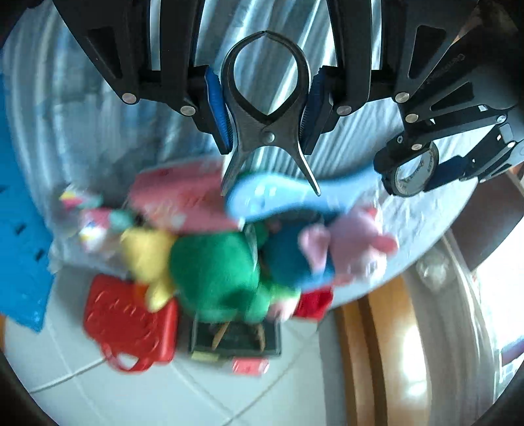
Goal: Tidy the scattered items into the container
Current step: 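Carry the tape roll and clip with both tools over the blue box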
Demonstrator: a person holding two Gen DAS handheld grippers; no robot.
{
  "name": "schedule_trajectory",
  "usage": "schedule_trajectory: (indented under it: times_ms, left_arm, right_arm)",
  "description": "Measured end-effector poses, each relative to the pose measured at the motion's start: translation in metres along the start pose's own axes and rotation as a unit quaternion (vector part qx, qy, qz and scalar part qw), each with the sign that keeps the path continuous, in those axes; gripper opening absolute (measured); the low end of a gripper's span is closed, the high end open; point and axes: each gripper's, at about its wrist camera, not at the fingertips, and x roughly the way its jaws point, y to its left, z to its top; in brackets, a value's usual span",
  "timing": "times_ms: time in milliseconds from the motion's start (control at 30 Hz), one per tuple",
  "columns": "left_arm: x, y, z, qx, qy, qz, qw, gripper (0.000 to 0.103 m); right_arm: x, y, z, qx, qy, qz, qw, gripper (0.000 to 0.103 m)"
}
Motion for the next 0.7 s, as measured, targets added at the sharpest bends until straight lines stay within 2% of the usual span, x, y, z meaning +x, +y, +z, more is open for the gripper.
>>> schedule_trajectory:
  times_ms: [200,400,567,700]
  left_arm:
    - [-0.067,-0.019,0.044,0.009,-0.067,-0.035,0.9971,0.055]
    - [-0.124,-0.062,0.082,0.029,-0.117,-0.064,0.9907,0.055]
    - [-0.154,-0.111,0.089,0.047,-0.127,-0.081,0.9874,0.055]
    - [-0.175,-0.165,0.088,0.052,-0.142,-0.098,0.9836,0.055]
  right_arm:
    - [-0.092,-0.018,0.04,0.014,-0.078,-0.044,0.996,0.042]
    - [-0.176,-0.045,0.066,0.023,-0.139,-0.079,0.987,0.042]
    - [-0.221,-0.08,0.066,0.032,-0.16,-0.102,0.981,0.042]
    - [-0.254,-0.118,0.058,0.028,-0.177,-0.118,0.977,0.042]
